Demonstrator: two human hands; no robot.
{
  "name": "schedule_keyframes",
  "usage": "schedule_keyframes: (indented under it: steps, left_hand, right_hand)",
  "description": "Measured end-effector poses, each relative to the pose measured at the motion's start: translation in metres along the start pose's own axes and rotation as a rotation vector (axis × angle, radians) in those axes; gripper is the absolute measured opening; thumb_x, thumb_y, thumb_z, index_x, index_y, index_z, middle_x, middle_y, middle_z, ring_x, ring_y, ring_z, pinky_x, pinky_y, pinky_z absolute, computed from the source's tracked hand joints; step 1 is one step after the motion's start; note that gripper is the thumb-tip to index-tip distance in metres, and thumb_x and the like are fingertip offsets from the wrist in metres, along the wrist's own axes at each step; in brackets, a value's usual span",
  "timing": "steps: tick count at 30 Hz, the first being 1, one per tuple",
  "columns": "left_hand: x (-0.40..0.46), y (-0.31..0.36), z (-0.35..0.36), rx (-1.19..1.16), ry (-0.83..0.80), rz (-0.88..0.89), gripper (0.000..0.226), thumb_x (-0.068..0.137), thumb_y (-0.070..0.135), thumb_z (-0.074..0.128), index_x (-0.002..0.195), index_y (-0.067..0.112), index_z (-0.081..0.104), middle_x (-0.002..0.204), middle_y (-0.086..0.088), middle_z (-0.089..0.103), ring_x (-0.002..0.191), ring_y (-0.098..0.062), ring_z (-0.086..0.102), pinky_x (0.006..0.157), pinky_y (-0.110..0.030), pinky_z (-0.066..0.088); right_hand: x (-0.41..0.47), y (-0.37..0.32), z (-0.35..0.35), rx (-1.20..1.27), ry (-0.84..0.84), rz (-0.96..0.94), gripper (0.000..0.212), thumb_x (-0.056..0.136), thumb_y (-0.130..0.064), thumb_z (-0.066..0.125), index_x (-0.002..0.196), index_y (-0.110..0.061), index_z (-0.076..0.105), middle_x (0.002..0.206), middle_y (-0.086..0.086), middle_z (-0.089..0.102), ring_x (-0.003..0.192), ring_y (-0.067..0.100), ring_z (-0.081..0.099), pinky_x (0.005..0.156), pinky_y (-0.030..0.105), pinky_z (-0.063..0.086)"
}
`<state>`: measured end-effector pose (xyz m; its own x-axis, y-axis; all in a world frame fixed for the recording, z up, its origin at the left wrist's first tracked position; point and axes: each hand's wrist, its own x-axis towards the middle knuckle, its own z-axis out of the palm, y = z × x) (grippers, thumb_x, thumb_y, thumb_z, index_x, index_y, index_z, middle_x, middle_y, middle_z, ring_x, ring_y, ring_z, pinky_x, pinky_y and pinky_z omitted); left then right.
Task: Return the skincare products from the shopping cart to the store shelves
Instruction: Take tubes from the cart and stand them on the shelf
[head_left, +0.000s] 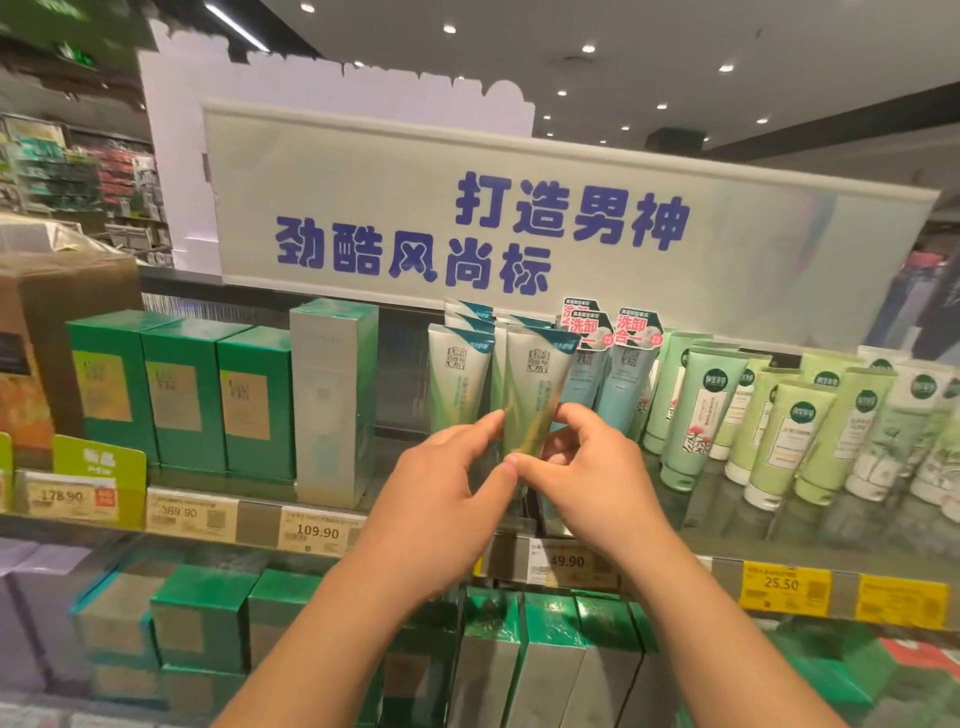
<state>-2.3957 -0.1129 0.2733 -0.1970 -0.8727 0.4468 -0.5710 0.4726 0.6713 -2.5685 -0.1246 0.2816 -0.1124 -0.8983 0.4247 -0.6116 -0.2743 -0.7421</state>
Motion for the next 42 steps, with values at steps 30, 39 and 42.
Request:
schedule_keyframes:
  steps: [30,39,42]
  left_hand:
    - [0.002,-0.013,0.003,0.044,-0.138,0.025,0.066,0.098,0.048,0.057,0.159,0.036,0.034,0.161,0.018,0.037,0.142,0.001,0.039,0.120,-0.027,0.033]
    - [0.003,-0.014,0.003,0.043,-0.159,0.021,0.067,0.098,0.050,0.057,0.159,0.036,0.032,0.160,0.015,0.040,0.140,-0.003,0.042,0.118,-0.031,0.036]
    - [0.001,-0.013,0.000,0.038,-0.142,0.016,0.069,0.096,0.052,0.059,0.159,0.039,0.032,0.157,0.015,0.043,0.138,-0.004,0.044,0.114,-0.032,0.041]
  right_hand:
    - [0.002,0.001,0.022,-0.182,0.039,0.072,0.022,0.082,-0.024,0.082,0.096,-0.025,0.066,0.071,-0.008,0.063,0.063,0.006,0.057,0.053,0.016,0.041]
    - [0.001,-0.003,0.021,-0.201,0.021,0.099,0.025,0.084,-0.028,0.081,0.102,-0.027,0.064,0.077,-0.012,0.064,0.065,0.000,0.058,0.053,0.012,0.039]
    - [-0.001,-0.006,0.019,-0.189,-0.001,0.129,0.038,0.083,-0.032,0.083,0.113,-0.031,0.060,0.082,-0.014,0.064,0.071,0.000,0.062,0.059,0.016,0.045]
